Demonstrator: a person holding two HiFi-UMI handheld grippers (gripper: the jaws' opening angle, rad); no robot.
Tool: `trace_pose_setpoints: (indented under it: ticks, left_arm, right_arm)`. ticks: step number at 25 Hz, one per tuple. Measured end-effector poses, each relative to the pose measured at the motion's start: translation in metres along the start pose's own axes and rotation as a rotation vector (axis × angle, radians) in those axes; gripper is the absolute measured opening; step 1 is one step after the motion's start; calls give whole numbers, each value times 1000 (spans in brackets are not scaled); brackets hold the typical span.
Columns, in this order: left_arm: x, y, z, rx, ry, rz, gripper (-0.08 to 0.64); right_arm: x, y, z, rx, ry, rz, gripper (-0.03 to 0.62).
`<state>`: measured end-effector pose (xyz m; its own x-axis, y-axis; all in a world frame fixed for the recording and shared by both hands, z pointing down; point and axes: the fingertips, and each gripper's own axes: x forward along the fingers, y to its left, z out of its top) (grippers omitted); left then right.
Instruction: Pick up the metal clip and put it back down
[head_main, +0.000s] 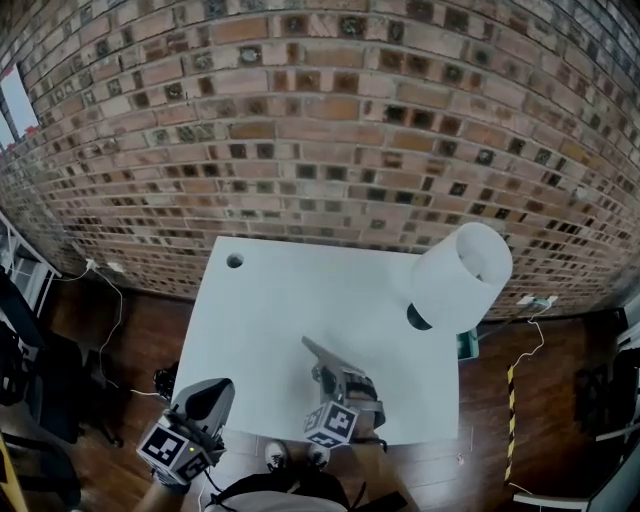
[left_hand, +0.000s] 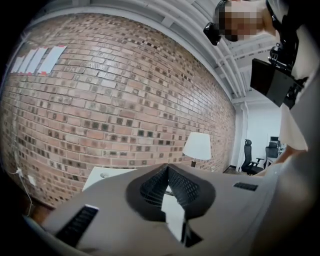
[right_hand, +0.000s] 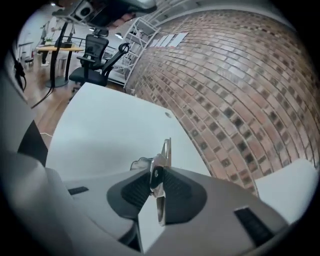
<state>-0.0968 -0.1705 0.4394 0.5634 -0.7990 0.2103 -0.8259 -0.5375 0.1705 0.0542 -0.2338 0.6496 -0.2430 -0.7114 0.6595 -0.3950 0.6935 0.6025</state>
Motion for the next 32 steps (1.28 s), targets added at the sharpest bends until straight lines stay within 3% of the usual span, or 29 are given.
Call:
trace_pose_setpoints:
  ticks: [9, 16, 23, 32]
  left_arm:
    - [-1, 17, -6, -25, 24, 32, 5]
    - [-4, 30, -13, -2, 9, 63, 5]
    - [10, 22, -9, -21, 27, 29, 3]
    - [19, 13, -12, -28, 33, -9, 3]
  right_arm:
    - [31, 28, -9, -91, 74, 43, 60]
    - [43, 35, -11, -82, 93, 64, 60]
    - [50, 42, -16, -87, 111, 82, 60]
    - [55, 46, -11, -161, 82, 82, 86]
